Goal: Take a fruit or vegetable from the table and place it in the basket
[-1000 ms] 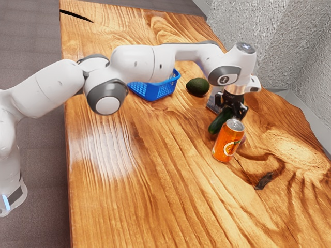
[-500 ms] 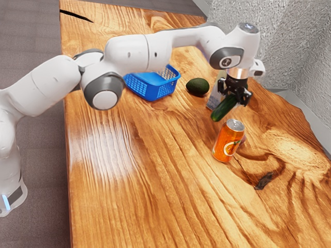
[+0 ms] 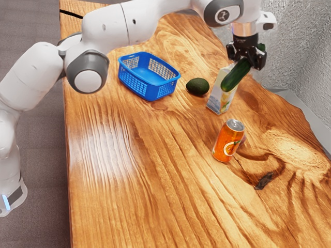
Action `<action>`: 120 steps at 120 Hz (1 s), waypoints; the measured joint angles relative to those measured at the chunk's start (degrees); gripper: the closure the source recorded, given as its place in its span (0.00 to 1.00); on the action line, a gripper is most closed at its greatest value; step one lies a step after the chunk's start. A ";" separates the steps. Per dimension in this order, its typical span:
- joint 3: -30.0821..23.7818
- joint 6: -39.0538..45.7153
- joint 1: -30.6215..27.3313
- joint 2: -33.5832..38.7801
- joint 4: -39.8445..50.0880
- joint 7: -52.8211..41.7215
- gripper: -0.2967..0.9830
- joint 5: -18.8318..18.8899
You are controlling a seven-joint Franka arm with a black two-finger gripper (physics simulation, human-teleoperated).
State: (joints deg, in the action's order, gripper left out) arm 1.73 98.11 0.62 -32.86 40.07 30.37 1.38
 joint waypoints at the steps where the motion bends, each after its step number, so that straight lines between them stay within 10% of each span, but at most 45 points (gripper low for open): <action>1: -0.05 -0.29 0.02 0.42 0.02 0.04 0.62 0.00; 57: 1.49 -22.91 -8.21 28.44 25.83 7.23 0.63 -0.79; 93: -1.66 -25.99 -24.38 28.08 35.08 10.36 0.64 1.13; 120: -1.08 -21.66 -25.83 19.02 34.71 11.80 0.64 3.02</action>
State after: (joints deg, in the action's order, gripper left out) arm 0.65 76.45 -25.21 -13.85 74.78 42.17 4.40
